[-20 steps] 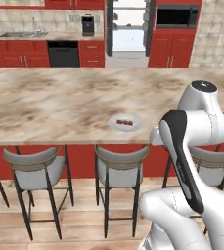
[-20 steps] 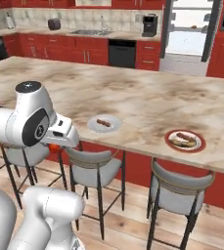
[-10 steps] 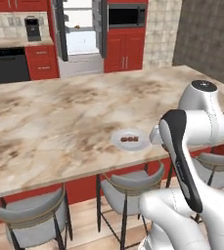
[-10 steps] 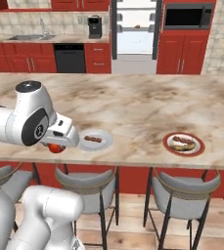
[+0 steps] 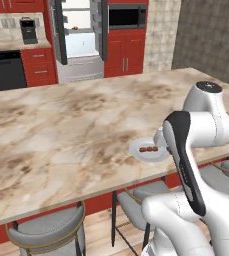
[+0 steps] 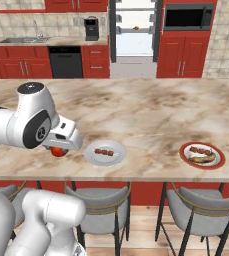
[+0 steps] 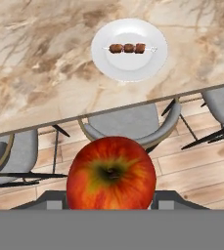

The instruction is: Pick up the banana and apple from the fridge and place one fruit on each plate on the dining counter.

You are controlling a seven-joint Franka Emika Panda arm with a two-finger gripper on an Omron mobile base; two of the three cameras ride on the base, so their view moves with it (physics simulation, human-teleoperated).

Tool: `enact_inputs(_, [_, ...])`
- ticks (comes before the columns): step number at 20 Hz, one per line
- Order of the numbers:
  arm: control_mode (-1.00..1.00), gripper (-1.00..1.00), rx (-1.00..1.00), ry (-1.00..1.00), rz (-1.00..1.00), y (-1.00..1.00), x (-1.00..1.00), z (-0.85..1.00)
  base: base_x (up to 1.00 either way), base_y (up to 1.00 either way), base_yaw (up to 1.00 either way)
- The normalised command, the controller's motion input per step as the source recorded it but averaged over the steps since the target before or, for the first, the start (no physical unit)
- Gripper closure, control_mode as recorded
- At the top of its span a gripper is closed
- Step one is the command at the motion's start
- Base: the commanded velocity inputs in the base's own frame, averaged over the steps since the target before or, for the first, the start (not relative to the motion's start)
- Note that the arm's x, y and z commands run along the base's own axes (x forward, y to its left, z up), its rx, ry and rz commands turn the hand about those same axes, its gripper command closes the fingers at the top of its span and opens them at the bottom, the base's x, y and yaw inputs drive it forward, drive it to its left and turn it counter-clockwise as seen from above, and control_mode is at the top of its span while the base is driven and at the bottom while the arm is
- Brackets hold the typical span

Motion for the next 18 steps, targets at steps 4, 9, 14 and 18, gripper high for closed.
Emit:
enact_inputs(4, [1.00, 1.00, 0.00, 0.00, 0.00, 0.00, 0.00, 0.00, 0.65, 0.00, 0.00])
enact_inputs(9, [1.00, 1.00, 0.00, 0.00, 0.00, 0.00, 0.00, 0.00, 0.60, 0.00, 0.00])
enact_inputs(14, [-1.00, 1.00, 0.00, 0.00, 0.00, 0.00, 0.15, 0.00, 0.54, 0.00, 0.00])
enact_inputs(18, [-1.00, 1.00, 0.00, 0.00, 0.00, 0.00, 0.94, -0.05, 0.00, 0.00, 0.00])
